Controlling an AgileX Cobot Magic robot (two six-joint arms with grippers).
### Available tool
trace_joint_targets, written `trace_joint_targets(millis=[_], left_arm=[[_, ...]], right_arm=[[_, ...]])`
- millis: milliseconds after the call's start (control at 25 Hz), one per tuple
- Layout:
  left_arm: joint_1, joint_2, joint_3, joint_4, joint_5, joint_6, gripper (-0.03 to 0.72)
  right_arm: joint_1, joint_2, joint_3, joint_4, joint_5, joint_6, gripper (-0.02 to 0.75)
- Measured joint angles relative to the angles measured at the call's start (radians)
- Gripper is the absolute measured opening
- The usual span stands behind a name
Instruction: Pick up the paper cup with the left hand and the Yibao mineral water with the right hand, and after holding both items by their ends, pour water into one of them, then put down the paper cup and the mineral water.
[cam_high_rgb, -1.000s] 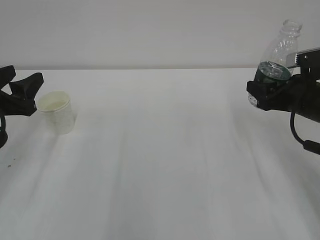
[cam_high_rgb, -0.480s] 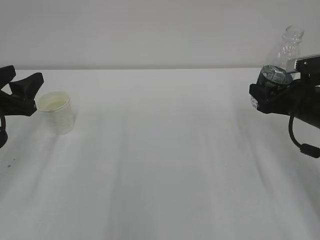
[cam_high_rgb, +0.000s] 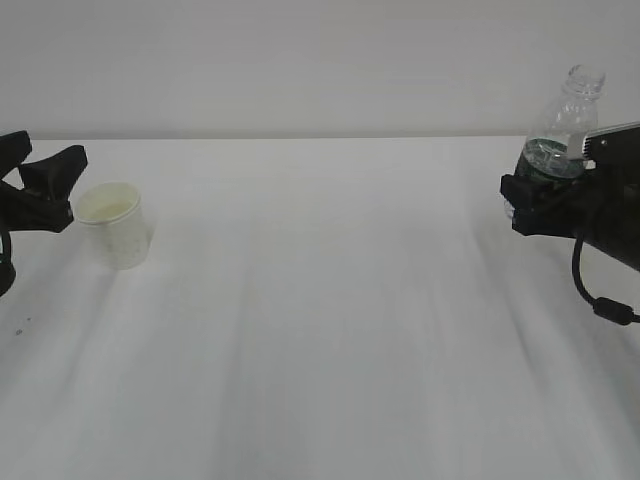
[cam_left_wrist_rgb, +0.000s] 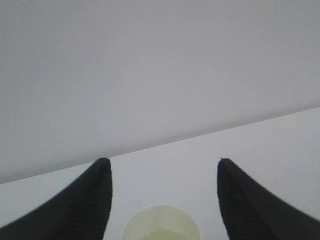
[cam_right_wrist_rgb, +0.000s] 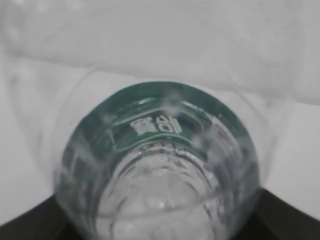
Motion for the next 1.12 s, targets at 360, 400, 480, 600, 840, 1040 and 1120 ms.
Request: trace_joint_targets(millis=[360, 400, 480, 600, 840, 1040, 1120], left_arm=[[0.0, 0.0, 0.0, 0.0, 0.0, 0.0, 0.477], [0.0, 0.0, 0.0, 0.0, 0.0, 0.0, 0.477], [0.0, 0.0, 0.0, 0.0, 0.0, 0.0, 0.477], [0.0, 0.0, 0.0, 0.0, 0.0, 0.0, 0.477], [0.0, 0.0, 0.0, 0.0, 0.0, 0.002, 0.477], [0.0, 0.0, 0.0, 0.0, 0.0, 0.002, 0.476], [0.0, 0.0, 0.0, 0.0, 0.0, 0.002, 0.475]], right_arm=[[0.0, 0.034, 0.0, 0.09, -0.007, -0.066, 0.462], [0.0, 0.04, 0.0, 0.1, -0.007, -0.073, 0.462], [0.0, 0.048, 0.0, 0.119, -0.007, -0.086, 0.462], [0.0, 0.049, 0.0, 0.154, -0.007, -0.116, 0.462], [0.0, 0.052, 0.0, 0.192, -0.007, -0.165, 0.462], [0.0, 0.097, 0.0, 0.195, -0.025, -0.167, 0.462], [0.0, 0.113, 0.0, 0.195, -0.055, -0.167, 0.459]])
